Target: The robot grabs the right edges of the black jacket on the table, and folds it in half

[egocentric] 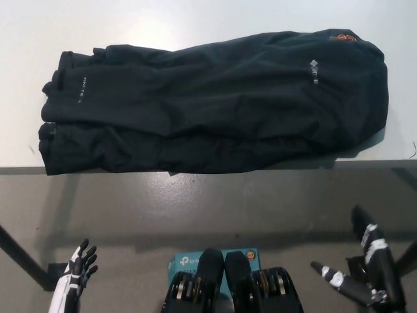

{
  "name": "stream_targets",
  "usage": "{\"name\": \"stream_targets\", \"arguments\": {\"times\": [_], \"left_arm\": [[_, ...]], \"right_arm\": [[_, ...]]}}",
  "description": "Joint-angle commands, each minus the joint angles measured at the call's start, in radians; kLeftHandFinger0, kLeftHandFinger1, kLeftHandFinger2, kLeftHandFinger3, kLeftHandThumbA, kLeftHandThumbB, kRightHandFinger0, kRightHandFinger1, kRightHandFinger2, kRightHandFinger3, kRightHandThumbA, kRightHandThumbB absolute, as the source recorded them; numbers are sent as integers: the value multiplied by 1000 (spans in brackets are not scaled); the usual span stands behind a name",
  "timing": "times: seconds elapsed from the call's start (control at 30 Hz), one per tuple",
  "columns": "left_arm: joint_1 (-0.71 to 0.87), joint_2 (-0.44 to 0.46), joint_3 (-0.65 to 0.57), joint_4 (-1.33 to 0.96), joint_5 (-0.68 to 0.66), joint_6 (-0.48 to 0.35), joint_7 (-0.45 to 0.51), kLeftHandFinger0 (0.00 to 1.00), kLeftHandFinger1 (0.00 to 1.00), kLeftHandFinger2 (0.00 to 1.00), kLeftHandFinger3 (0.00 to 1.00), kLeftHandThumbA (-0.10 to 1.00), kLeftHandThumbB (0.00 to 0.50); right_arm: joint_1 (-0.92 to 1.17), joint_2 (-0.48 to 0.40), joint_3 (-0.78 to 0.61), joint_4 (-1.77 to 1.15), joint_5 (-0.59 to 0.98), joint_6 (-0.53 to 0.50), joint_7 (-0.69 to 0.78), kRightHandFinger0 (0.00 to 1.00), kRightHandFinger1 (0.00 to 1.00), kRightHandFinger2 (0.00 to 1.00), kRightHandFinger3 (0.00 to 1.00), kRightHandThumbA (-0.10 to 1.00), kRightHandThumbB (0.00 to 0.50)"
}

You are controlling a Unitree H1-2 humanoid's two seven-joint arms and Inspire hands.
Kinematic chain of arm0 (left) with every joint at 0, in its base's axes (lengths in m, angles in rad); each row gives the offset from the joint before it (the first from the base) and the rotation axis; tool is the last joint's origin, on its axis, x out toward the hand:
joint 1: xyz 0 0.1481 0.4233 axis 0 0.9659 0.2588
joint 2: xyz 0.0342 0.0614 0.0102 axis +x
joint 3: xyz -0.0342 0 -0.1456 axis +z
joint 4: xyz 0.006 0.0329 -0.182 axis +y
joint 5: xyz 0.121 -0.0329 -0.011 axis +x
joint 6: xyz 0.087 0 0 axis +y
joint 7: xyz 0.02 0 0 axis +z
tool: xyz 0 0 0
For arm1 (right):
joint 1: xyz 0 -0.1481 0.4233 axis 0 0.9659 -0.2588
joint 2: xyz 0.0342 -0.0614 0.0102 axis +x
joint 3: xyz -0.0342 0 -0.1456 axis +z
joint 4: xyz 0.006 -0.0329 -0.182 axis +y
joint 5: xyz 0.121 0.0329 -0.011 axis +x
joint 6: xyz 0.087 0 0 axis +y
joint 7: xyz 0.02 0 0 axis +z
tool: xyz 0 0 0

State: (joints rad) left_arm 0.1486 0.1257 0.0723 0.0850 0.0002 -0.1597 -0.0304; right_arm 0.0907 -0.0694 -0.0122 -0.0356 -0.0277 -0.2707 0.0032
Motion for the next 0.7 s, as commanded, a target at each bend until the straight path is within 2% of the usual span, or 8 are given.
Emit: {"name": "stream_targets", "arguments": {"times": [0.0,0.57,0.6,0.63,0.67], "left_arm": [[1,4,-1,-22,-3,-78,-4,1000,1000,1000,1000,1000,51],[0,4,-1,-18,-3,-85,-4,1000,1000,1000,1000,1000,51],[13,-3,-27,-83,-8,-55,-28,1000,1000,1000,1000,1000,121],[24,-19,-64,-177,6,-24,-43,1000,1000,1000,1000,1000,158],[25,-20,-69,-186,7,-20,-43,1000,1000,1000,1000,1000,160]], "right_arm": [[6,13,-32,-146,66,-67,-17,1000,1000,1000,1000,978,125],[8,18,-39,-152,70,-60,-8,1000,1000,1000,1000,978,123],[-46,-9,-96,-338,155,74,-40,1000,1000,1000,1000,1000,257],[-176,-97,-170,-386,267,206,-61,1000,1000,1000,1000,1000,227],[-188,-102,-180,-390,278,224,-60,1000,1000,1000,1000,1000,224]]}}
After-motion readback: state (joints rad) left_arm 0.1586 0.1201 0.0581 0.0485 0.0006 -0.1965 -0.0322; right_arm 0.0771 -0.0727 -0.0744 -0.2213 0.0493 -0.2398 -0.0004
